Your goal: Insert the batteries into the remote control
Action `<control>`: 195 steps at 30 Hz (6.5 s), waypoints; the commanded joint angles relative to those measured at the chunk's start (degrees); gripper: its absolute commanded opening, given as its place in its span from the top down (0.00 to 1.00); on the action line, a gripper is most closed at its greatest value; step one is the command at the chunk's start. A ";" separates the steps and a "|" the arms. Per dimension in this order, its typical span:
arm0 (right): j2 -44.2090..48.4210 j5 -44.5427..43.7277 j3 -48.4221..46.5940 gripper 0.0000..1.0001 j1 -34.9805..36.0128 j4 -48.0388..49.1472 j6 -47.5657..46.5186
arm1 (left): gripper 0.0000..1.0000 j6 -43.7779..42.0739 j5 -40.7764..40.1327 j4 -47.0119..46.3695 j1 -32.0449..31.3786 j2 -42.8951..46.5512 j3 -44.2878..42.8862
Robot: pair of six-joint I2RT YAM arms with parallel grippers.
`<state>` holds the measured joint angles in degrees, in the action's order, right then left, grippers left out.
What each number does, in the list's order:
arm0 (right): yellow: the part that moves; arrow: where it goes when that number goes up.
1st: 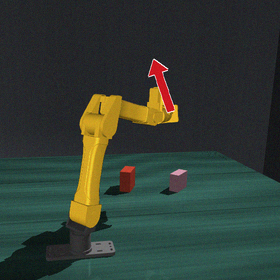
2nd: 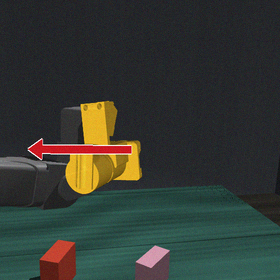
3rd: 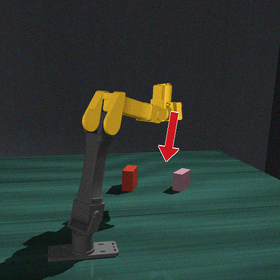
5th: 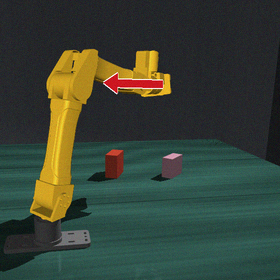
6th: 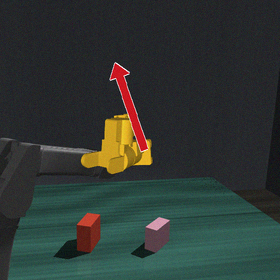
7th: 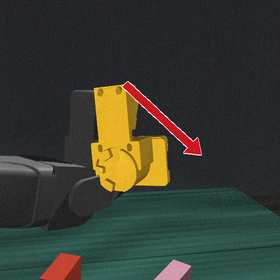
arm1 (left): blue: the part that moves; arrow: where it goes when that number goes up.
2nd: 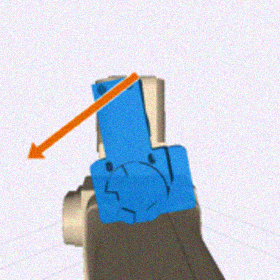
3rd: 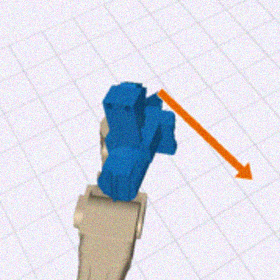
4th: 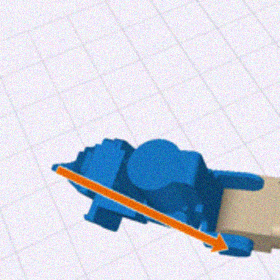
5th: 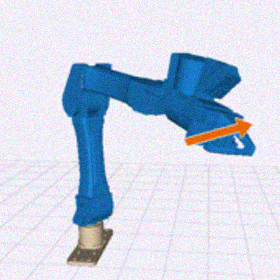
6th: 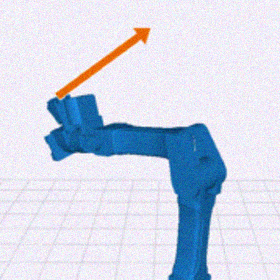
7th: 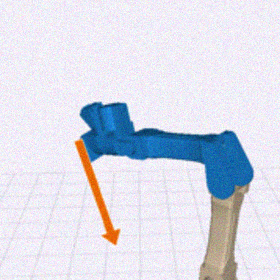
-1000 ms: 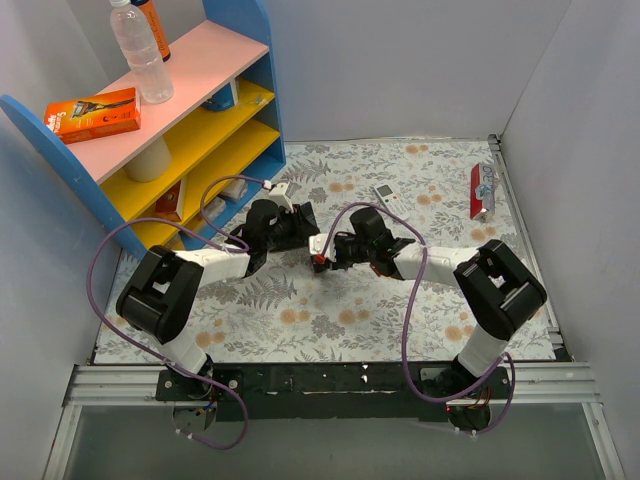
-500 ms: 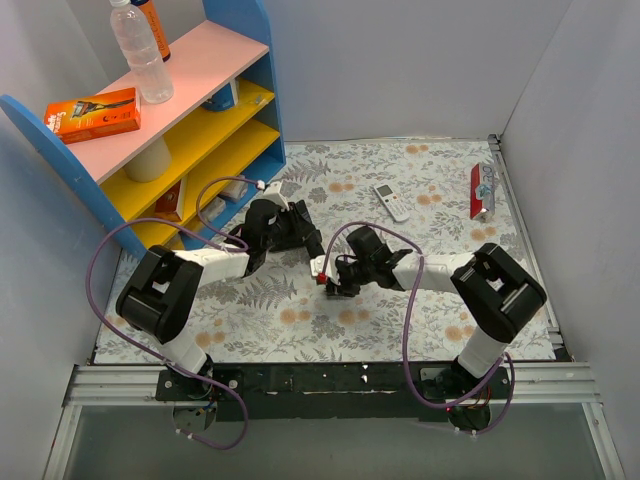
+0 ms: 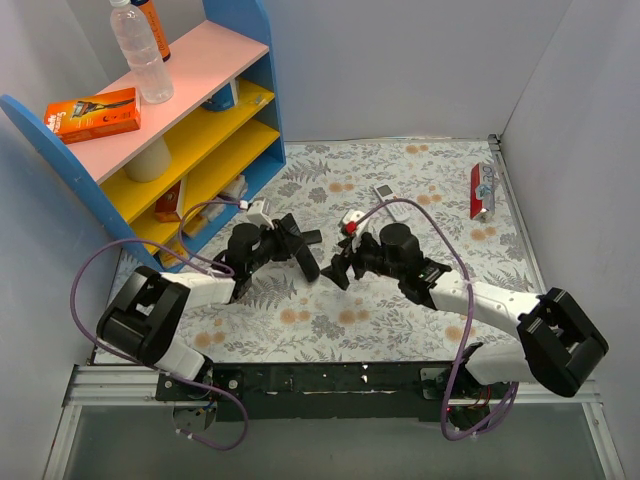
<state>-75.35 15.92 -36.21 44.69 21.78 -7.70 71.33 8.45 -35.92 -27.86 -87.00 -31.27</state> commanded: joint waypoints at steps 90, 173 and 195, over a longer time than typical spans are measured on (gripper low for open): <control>-1.38 -11.96 -8.62 0.98 12.00 -8.33 -2.51 | 1.00 10.23 15.99 19.24 -1.85 36.20 7.18; -28.88 -38.34 -22.41 0.49 15.61 -23.78 39.44 | 1.00 12.96 -21.28 15.08 -8.53 31.10 17.73; -25.64 -40.44 -18.82 0.57 13.41 -24.33 39.61 | 1.00 13.04 -28.13 24.23 -8.53 33.47 14.92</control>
<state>-100.31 -20.60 -58.67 60.12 7.88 34.33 86.41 -16.86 -16.25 -36.25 -54.54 -14.81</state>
